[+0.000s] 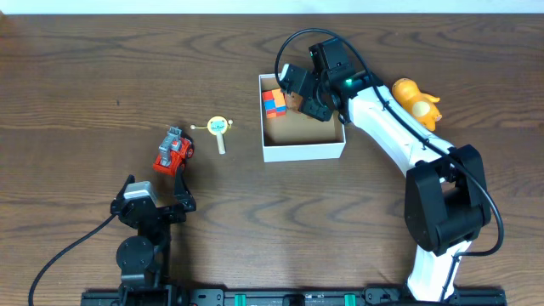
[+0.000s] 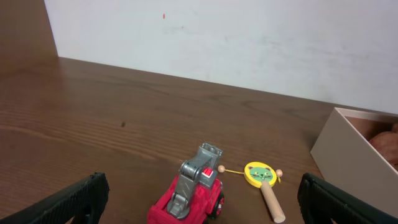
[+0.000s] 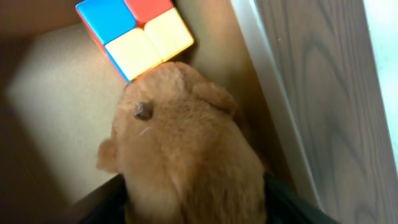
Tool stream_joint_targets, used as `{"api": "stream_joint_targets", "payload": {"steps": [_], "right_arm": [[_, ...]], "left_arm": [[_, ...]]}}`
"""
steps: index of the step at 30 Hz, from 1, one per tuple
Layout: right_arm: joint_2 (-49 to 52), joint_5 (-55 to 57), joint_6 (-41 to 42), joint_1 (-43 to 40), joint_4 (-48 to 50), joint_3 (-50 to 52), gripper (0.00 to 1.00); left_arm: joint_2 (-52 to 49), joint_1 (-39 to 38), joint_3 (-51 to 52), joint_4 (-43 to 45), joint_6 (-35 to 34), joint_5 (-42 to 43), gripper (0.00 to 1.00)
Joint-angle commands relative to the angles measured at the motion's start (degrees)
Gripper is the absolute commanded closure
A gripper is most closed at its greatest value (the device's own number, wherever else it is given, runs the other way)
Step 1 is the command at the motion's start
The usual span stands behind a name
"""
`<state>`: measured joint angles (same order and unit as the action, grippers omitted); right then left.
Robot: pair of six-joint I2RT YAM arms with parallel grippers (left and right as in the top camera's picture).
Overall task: Pack container
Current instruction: 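Lower the teddy bear into the box and release it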
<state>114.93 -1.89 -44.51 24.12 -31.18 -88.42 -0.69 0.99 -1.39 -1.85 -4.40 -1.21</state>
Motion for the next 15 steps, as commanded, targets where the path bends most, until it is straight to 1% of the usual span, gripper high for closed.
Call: {"api": "stream_joint_targets", "payload": {"steps": [1, 3, 7, 11, 15], "right_arm": [[0.59, -0.04, 1.44, -0.46, 0.94, 0.07, 0.32], [0.59, -0.04, 1.44, -0.46, 1.25, 0.07, 0.28], [0.59, -0.04, 2.54, -0.46, 2.27, 0.07, 0.25], [0.59, -0.04, 3.06, -0.46, 2.73, 0.07, 0.24], [0.09, -0.02, 9.09, -0.42, 5.79, 0.00, 0.24]], "left_arm": [[0.09, -0.22, 1.16, -2.21, 0.76, -0.31, 0.02], [0.09, -0.22, 1.16, -2.21, 0.76, -0.28, 0.02], [0.09, -0.22, 1.16, -2.21, 0.76, -0.31, 0.02], [0.09, -0.22, 1.16, -2.21, 0.76, -0.31, 0.02], [0.09, -0.22, 1.16, -2.21, 0.76, -0.28, 0.02]]}}
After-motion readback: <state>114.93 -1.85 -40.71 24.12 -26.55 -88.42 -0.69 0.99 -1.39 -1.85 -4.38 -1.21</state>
